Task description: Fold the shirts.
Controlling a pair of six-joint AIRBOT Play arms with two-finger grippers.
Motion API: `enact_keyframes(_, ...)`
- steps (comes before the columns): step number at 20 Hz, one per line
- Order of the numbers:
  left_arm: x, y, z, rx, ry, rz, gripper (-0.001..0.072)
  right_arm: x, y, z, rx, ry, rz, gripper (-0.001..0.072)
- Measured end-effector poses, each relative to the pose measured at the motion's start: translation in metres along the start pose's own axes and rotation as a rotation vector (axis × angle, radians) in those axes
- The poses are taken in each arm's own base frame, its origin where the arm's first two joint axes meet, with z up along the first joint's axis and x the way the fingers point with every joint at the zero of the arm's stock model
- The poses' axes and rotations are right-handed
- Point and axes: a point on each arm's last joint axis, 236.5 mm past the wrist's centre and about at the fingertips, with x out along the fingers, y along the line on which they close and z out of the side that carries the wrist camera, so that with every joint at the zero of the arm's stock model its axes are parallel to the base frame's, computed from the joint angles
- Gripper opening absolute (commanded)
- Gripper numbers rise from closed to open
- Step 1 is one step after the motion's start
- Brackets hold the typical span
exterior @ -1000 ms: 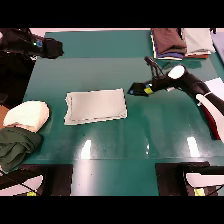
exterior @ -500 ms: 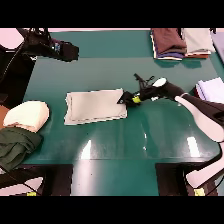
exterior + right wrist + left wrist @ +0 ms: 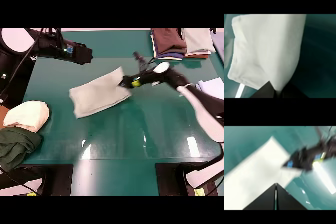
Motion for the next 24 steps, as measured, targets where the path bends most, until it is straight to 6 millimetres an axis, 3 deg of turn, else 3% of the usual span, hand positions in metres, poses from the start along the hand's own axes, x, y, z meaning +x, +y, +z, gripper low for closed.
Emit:
enact_keyframes(2, 0.002, -0.012, -0.001, 0.011, 0.000, -0.022, 0.0022, -0.059, -0.034, 0.026, -0.012, -0.070, -0.092, 0.0019)
enact_keyframes(6, 0.003, -0.021, -0.001, 0.018, -0.002, -0.039, 0.0022, -0.197, -0.126, 0.048, 0.047, -0.210, -0.334, 0.0019)
enact_keyframes(9, 0.003, -0.025, -0.001, 0.006, -0.003, -0.048, 0.0022, -0.298, -0.197, 0.042, 0.170, -0.343, -0.494, 0.0019)
enact_keyframes(11, 0.003, -0.026, 0.000, -0.008, -0.009, -0.053, 0.0022, -0.348, -0.234, 0.029, 0.264, -0.424, -0.551, 0.0018)
enact_keyframes(13, 0.003, -0.029, 0.001, -0.020, -0.013, -0.063, 0.0022, -0.384, -0.258, 0.022, 0.333, -0.508, -0.566, 0.0018)
enact_keyframes(15, 0.003, -0.030, 0.002, -0.027, -0.015, -0.067, 0.0022, -0.412, -0.271, 0.022, 0.364, -0.581, -0.568, 0.0018)
enact_keyframes(18, 0.003, -0.031, 0.003, -0.032, -0.018, -0.071, 0.0022, -0.444, -0.267, 0.036, 0.333, -0.659, -0.582, 0.0018)
enact_keyframes(24, 0.003, -0.031, 0.002, -0.034, -0.014, -0.074, 0.0022, -0.502, -0.221, 0.078, 0.183, -0.763, -0.613, 0.0018)
